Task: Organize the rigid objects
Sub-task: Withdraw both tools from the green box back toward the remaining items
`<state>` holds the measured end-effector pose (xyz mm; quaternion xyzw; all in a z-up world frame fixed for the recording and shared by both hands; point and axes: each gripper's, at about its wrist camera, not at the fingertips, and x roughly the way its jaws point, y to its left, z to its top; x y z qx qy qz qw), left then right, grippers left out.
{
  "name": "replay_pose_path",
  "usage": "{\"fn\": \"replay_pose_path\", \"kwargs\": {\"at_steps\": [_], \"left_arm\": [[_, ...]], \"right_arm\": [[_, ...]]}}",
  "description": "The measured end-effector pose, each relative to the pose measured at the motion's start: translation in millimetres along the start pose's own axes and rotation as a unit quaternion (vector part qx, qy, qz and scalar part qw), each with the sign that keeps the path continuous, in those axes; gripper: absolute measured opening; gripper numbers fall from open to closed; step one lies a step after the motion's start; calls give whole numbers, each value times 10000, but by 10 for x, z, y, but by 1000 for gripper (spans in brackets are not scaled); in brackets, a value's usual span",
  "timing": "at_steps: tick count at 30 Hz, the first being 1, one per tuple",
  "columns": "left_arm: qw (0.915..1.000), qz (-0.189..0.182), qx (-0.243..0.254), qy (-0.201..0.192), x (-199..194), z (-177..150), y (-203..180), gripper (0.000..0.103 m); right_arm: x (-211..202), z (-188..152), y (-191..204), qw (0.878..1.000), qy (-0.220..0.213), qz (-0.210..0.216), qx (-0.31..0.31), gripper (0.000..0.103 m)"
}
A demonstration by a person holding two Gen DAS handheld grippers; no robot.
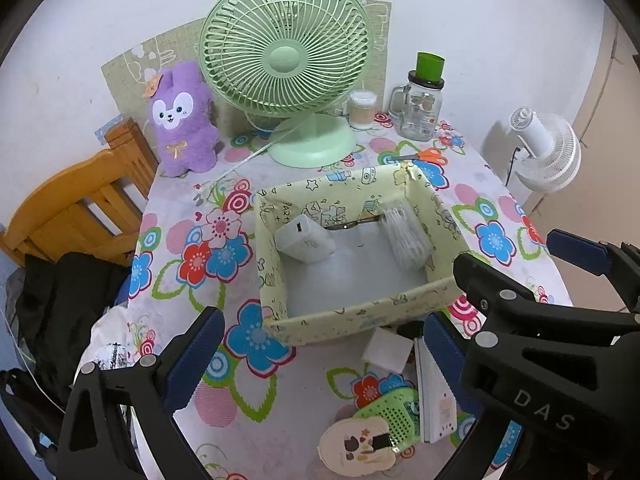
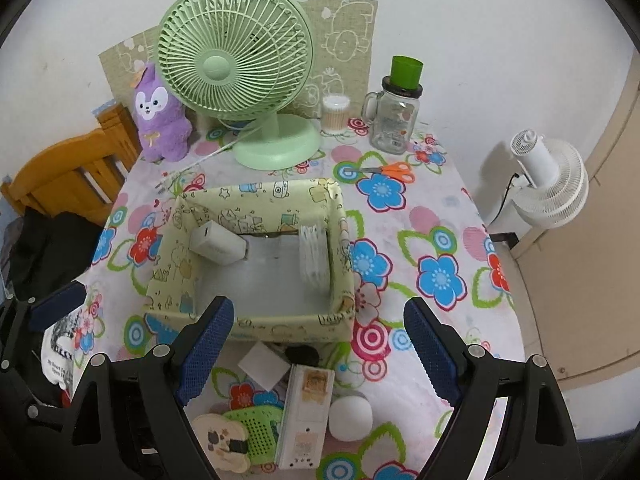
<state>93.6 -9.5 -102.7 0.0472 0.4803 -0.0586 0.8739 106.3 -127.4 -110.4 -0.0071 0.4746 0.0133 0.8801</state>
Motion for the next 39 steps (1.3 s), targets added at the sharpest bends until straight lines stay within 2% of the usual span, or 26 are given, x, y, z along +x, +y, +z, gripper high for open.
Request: {"fn": "replay_pose_path", "kwargs": {"at_steps": [20,29,39], "left_arm": [[9997,-180,69,-119,-237,-292,-12,101],[9996,-246,139,-49,-116,-413,-21,101],[9991,-344,11,251,164,-543,11,101]], "right_arm": [[-369,-340,-1,9996,-264,35,38,89],[-263,-506,-67,9998,-115,115,143,89],[-55,-657,-113,9996,42,249,99,89]]}}
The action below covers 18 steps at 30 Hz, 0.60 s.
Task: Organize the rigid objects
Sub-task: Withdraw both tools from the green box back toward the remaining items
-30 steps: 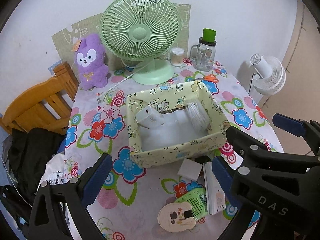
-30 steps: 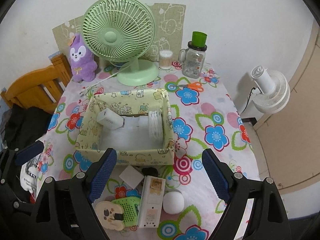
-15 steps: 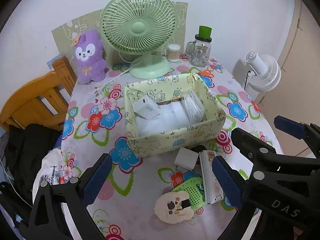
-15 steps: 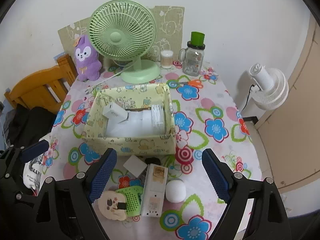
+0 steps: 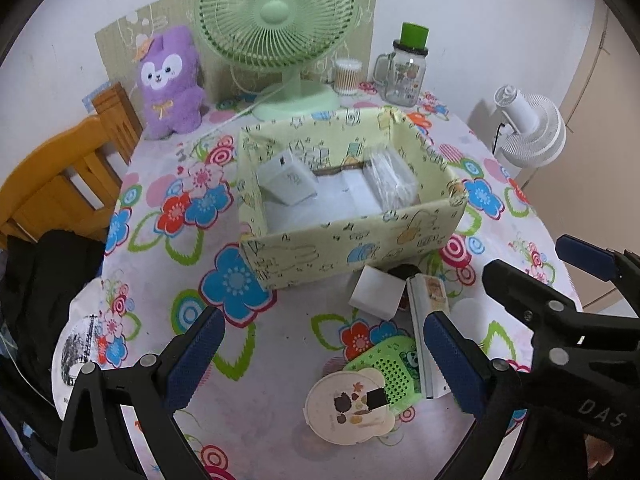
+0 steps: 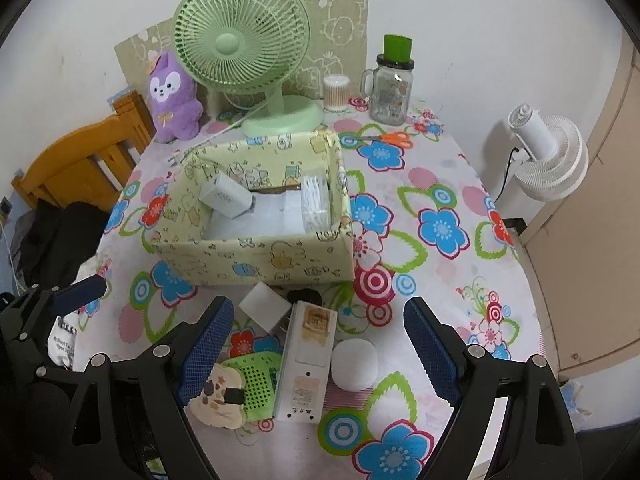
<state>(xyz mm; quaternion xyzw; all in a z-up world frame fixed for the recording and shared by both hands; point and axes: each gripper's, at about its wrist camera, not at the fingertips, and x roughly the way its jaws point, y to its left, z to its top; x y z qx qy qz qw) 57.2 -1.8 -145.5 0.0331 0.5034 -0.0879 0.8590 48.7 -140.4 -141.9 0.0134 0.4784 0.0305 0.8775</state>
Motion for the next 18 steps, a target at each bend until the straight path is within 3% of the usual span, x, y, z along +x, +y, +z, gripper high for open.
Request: {"fn": "replay_pose_path", "kwargs": {"at_steps": [18], "left_arm": [[9994,-10,5,346,400,-38,-37,101]], "right_arm": [[372,-107,-249,9993,363,74,107,89]]}}
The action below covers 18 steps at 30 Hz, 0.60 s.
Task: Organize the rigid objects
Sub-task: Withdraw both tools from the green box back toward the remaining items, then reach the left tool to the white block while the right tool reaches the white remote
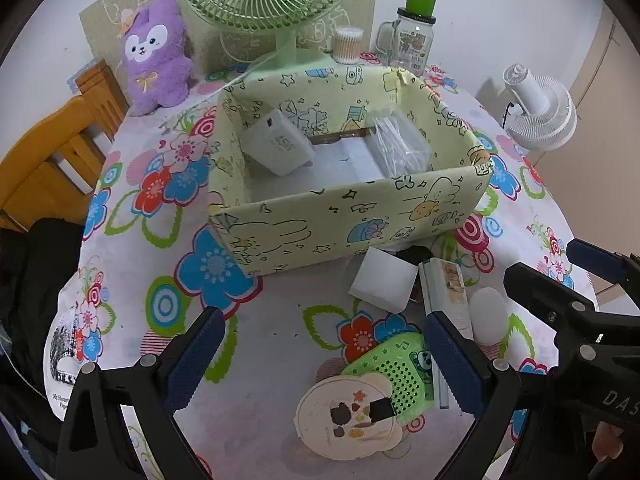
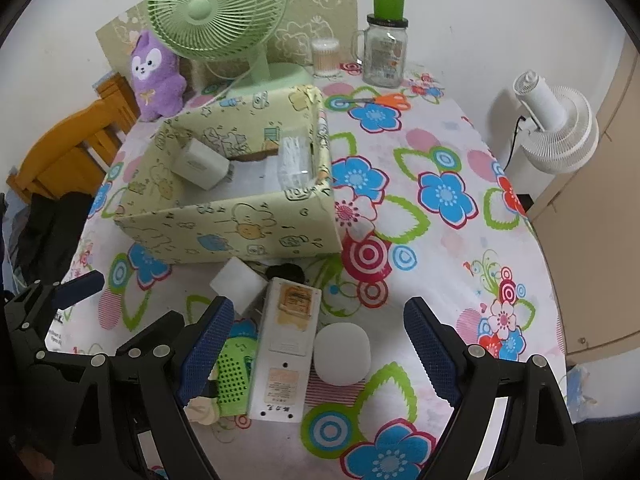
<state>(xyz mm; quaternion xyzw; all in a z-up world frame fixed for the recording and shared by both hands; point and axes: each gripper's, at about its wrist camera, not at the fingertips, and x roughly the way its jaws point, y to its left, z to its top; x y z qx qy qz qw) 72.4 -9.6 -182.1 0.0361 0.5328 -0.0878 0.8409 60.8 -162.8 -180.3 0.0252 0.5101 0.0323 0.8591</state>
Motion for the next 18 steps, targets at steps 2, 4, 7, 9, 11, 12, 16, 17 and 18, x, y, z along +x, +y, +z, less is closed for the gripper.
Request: {"fn": "replay_pose_path", "kwargs": {"at_steps": [2,4,7,9,11,12,16,17,18], "left_arm": [[10000,-1,3,20,41,9,-18,101],[10000,0,0,39,85,18,-29,101],[10000,-18,11,81,158,37,-55,100],[9999,-10,35,112,200,50,-76,99],[9999,-3,78,154,248,52,-106,99],[9998,-1,94,166,267,52,-119,99],[9996,-2,146,241,349,53,-166,99],[9995,10,168,263,374,51,-176,99],[9994,23,188,283,397,49,-183,99]], "right_arm": [[28,8,-23,10000,15,-8,-14,89],[66,19,-55,10000,36,-25,-29,89],[116,30,-89,10000,52,-43,-33,89],[153,32,-111,10000,77,-46,-21,89],[194,29,-138,9999,112,-41,-10,87],[223,23,-153,9999,141,-40,-4,87],[307,-4,-202,9997,227,-35,44,86],[327,-12,-214,9997,252,-32,58,86],[357,-23,-235,9995,289,-31,80,85]]}}
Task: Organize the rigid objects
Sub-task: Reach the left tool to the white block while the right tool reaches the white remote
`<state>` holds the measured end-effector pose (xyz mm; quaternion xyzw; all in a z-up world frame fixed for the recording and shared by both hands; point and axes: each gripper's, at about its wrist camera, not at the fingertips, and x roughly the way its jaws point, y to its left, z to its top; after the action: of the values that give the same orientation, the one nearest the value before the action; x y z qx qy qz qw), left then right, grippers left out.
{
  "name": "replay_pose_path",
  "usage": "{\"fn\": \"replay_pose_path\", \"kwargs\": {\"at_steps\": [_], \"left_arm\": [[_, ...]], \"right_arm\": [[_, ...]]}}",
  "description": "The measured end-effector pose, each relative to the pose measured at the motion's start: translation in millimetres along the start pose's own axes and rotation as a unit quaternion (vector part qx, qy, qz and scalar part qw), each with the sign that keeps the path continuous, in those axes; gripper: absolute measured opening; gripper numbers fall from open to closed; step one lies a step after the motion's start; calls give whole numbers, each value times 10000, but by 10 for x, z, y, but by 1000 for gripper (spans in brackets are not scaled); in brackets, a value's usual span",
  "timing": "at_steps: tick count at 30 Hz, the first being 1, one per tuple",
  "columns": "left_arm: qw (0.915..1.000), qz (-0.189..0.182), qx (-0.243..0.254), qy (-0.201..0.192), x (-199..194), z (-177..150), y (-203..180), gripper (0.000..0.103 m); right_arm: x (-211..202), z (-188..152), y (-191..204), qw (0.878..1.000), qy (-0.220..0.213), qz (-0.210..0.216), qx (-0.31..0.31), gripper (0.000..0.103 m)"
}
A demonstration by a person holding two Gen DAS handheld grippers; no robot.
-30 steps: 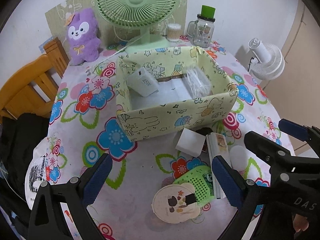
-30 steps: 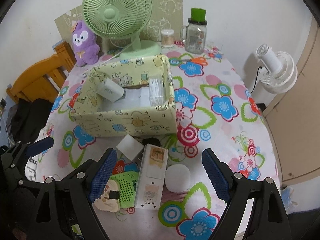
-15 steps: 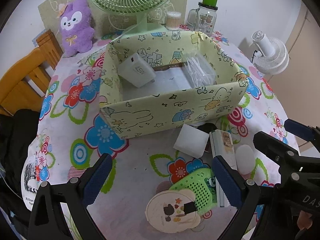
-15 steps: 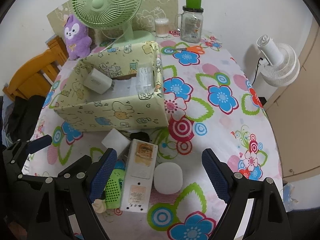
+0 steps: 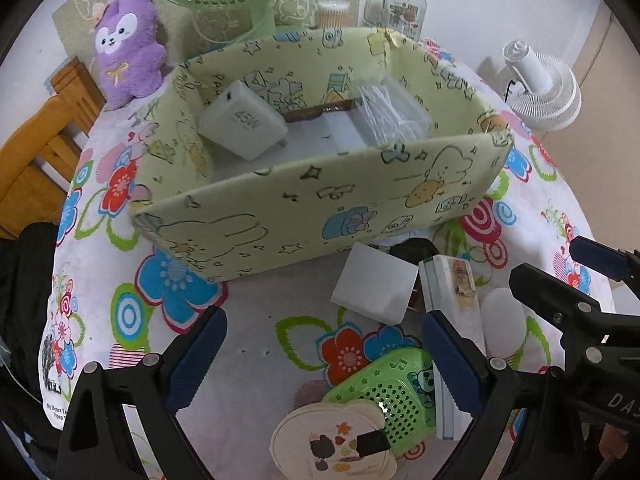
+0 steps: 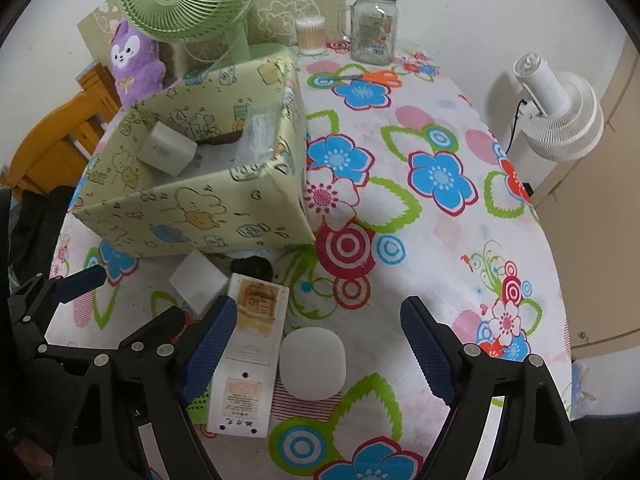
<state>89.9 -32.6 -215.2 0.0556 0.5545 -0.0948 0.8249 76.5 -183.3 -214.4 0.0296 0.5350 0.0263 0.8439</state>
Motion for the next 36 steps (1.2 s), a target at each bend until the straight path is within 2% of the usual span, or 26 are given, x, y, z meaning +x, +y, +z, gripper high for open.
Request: {"fn": "replay_pose_path", "kwargs": {"at_steps": [22,36], "left_arm": [[9991,-76,283,297,327,47,-192,97],[9979,21,613,186,362,57,-331,97]], "right_arm": [[303,-73,-210,9987,352,0,367,81],[409,-81,-199,9979,490,74,423,81]]}}
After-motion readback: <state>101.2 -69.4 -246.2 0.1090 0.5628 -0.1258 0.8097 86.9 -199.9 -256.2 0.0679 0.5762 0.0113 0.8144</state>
